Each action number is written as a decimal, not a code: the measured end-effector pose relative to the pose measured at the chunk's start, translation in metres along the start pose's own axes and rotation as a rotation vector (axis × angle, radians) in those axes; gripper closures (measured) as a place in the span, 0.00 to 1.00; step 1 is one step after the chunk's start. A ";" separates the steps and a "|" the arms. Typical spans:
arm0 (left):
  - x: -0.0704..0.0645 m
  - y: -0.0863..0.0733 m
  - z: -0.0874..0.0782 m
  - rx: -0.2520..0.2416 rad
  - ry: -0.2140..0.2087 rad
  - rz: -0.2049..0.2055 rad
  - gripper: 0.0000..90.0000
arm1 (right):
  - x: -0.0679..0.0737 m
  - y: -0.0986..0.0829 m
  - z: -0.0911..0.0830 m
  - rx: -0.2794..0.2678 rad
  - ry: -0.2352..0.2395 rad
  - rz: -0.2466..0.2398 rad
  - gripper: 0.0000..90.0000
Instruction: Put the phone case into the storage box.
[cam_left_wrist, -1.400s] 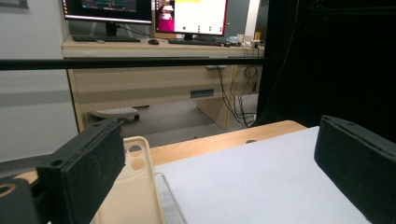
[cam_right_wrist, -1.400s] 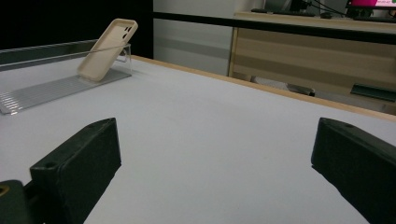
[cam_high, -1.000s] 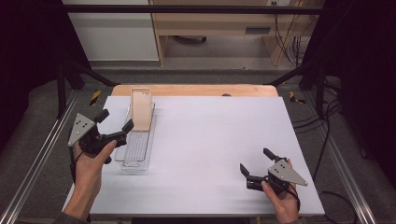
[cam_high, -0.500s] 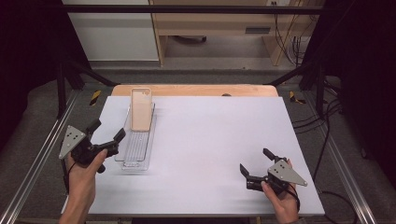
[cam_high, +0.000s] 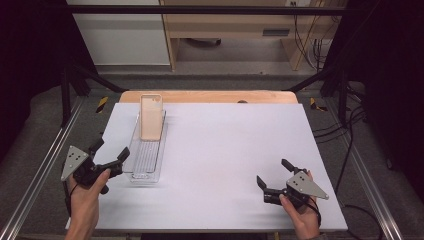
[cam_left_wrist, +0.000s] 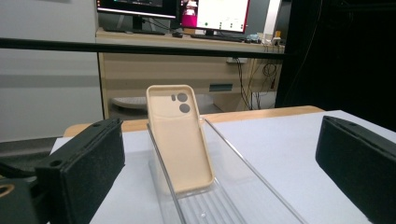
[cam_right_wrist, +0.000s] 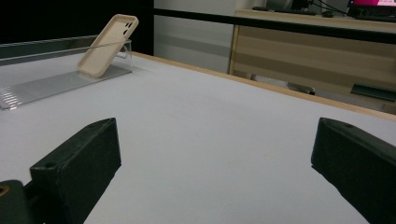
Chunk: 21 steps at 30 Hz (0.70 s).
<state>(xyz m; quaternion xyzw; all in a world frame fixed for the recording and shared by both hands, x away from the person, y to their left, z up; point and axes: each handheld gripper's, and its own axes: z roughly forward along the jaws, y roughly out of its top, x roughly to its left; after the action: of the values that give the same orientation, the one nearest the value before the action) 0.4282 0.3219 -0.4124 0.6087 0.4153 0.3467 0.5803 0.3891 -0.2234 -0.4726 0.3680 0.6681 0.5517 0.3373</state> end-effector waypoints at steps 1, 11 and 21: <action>0.000 -0.002 -0.001 0.002 0.003 0.000 0.01 | 0.000 0.000 0.000 0.000 -0.001 0.001 0.02; 0.002 -0.014 -0.007 0.008 0.007 0.023 0.01 | 0.000 0.000 0.000 0.001 -0.001 0.000 0.02; 0.002 -0.023 -0.010 0.013 -0.003 0.015 0.01 | 0.000 0.000 0.000 0.001 -0.002 0.000 0.02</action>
<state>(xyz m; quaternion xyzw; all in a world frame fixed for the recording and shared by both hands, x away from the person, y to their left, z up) 0.4173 0.3277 -0.4345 0.6160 0.4121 0.3472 0.5745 0.3891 -0.2234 -0.4727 0.3687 0.6682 0.5510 0.3376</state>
